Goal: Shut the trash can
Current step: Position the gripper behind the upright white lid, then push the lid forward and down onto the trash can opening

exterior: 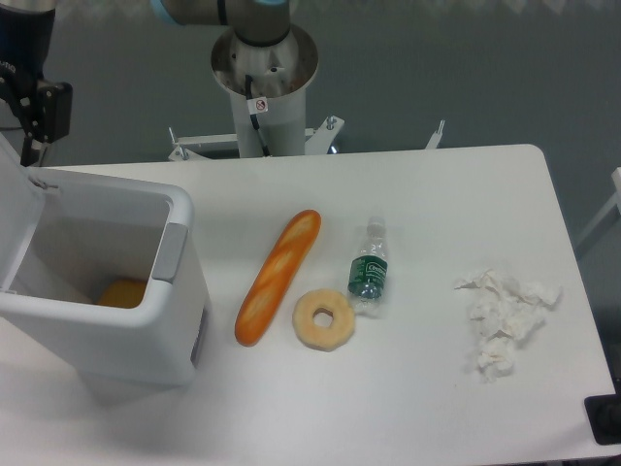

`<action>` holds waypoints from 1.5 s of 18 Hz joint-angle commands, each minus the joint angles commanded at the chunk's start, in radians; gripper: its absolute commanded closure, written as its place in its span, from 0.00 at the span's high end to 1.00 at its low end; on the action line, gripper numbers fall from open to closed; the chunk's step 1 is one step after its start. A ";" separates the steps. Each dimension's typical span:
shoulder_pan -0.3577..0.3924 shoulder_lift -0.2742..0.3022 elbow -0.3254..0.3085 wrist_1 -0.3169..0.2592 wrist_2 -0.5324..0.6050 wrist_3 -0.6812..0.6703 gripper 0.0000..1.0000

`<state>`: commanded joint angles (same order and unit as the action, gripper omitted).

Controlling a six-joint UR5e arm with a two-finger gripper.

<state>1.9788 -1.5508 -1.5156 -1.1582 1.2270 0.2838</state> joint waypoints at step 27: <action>0.196 -0.067 0.014 -0.005 0.135 0.012 1.00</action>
<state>2.1752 -1.6182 -1.5018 -1.1628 1.3621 0.2961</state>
